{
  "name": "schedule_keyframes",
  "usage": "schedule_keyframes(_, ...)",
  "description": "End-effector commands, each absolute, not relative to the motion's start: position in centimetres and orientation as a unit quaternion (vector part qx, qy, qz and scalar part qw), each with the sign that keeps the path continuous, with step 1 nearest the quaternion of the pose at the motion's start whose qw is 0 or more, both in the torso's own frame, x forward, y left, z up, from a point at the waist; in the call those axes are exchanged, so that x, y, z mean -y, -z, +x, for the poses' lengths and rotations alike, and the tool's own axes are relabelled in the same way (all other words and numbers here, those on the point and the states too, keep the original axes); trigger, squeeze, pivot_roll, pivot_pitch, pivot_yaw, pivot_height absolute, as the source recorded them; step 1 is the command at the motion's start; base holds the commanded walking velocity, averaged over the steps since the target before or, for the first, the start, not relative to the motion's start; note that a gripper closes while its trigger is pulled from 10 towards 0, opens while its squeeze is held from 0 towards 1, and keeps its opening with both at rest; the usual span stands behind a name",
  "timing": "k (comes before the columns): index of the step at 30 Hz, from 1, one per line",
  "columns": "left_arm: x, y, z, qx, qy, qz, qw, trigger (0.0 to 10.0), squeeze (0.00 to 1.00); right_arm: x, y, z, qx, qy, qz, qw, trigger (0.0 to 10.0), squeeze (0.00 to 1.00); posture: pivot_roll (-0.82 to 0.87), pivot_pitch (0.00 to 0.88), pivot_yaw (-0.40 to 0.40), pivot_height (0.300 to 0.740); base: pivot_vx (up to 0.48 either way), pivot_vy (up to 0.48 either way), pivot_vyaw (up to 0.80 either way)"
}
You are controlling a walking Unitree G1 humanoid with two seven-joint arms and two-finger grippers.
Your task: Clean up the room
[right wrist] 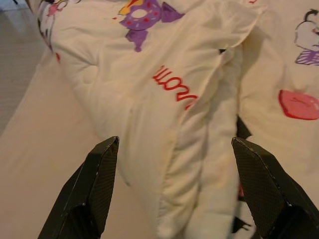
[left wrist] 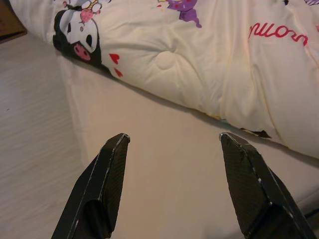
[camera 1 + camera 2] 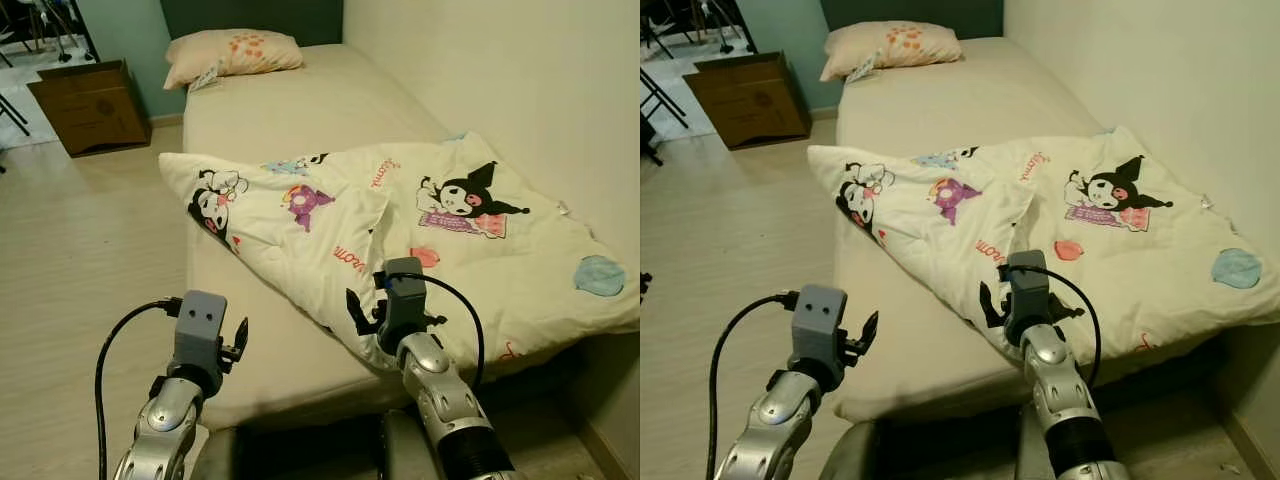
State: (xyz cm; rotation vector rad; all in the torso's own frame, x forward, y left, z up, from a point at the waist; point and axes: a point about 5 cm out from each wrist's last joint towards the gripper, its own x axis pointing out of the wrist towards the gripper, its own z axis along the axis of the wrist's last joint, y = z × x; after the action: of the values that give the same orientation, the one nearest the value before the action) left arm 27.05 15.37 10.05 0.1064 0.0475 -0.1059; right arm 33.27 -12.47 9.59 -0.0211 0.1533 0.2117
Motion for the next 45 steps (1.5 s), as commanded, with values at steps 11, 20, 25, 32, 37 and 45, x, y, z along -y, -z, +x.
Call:
schedule_keyframes(11, -16.4, -10.0, 26.6, -0.025, 0.048, 0.074, 0.996, 10.0, 0.00, 11.9, -10.2, 34.3, -0.076, -0.125, -0.009, 0.989, 10.0, 0.00, -0.04, 0.168, 0.018, 0.575, 0.000, 0.000, 0.00)
schedule_keyframes(20, -18.6, -12.5, 26.4, 0.019, 0.046, 0.102, 0.994, 10.0, 0.00, 13.5, -13.4, 38.4, -0.075, -0.088, 0.044, 0.992, 10.0, 0.00, 0.00, 0.269, 0.002, 0.575, 0.000, 0.000, 0.00)
schedule_keyframes(25, -19.2, -13.8, 25.6, 0.044, 0.055, 0.110, 0.991, 10.0, 0.00, 13.6, -15.2, 39.8, -0.079, -0.078, 0.101, 0.989, 10.0, 1.00, 0.03, 0.338, -0.019, 0.575, 0.000, 0.000, 0.00)
schedule_keyframes(32, -19.6, -16.0, 24.6, 0.080, 0.068, 0.098, 0.990, 10.0, 0.00, 12.7, -15.2, 40.0, -0.098, -0.095, 0.201, 0.970, 10.0, 1.00, 0.08, 0.440, -0.052, 0.575, 0.000, 0.000, 0.00)
schedule_keyframes(37, -18.7, -17.8, 24.1, 0.100, 0.107, 0.095, 0.985, 10.0, 0.00, 12.2, -14.0, 39.6, -0.121, -0.092, 0.218, 0.964, 10.0, 1.00, 0.12, 0.478, -0.055, 0.575, 0.000, 0.000, 0.00)
schedule_keyframes(45, -17.7, -19.6, 24.2, 0.116, 0.134, 0.079, 0.981, 10.0, 0.00, 11.8, -13.5, 39.5, -0.127, -0.086, 0.251, 0.956, 10.0, 1.00, 0.14, 0.486, -0.038, 0.575, 0.000, 0.000, 0.00)
